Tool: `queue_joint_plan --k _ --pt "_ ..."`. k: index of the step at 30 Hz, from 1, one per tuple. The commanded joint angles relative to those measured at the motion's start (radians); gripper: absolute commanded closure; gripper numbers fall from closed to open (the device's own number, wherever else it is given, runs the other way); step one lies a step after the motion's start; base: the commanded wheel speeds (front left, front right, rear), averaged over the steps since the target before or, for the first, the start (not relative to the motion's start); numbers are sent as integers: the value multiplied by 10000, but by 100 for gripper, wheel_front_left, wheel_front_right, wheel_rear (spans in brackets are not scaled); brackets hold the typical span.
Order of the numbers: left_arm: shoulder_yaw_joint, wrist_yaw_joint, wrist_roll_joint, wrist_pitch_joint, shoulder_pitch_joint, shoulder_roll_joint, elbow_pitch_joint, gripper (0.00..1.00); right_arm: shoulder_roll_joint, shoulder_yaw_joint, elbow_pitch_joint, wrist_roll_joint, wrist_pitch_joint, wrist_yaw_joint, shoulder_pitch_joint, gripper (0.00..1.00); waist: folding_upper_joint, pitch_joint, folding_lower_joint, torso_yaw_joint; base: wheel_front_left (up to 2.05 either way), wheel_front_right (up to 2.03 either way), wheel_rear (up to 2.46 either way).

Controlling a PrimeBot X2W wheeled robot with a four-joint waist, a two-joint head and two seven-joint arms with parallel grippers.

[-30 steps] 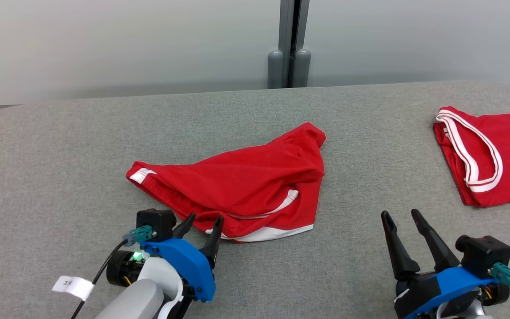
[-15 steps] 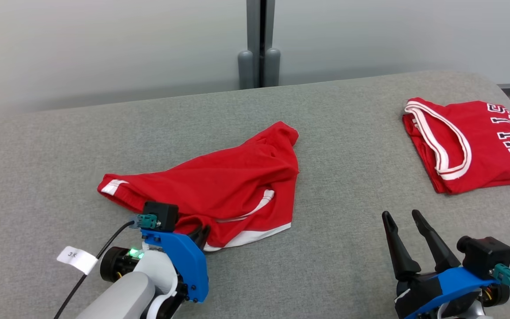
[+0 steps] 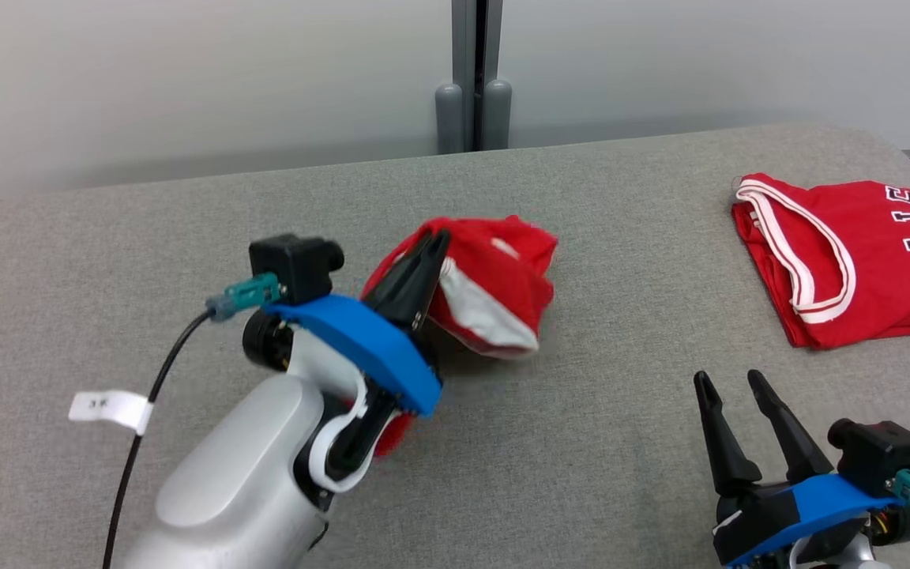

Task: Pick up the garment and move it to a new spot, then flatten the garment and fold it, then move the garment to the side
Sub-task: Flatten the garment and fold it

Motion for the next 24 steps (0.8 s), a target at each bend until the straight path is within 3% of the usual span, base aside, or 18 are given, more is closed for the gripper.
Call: queue_joint_plan --k 1,11,20,24 --pt "79 -137 51 -82 -547 -171 -98 100 -4 27 -40 -12 8 5 -90 0 0 -12 0 27 0 0 0" --pt "476 -1090 -851 -731 -1829 -1361 -788 100 -1 142 163 140 -153 5 -89 0 0 25 0 -273 0 0 0" --pt "164 -1297 -840 -732 -3089 -1662 -677 100 -4 170 204 150 -144 5 -220 0 0 -40 0 -148 0 0 0" --pt "-34 -1338 -1029 -733 -2676 -1566 -347 100 -4 317 268 224 -181 5 -219 0 0 -142 0 -201 0 0 0"
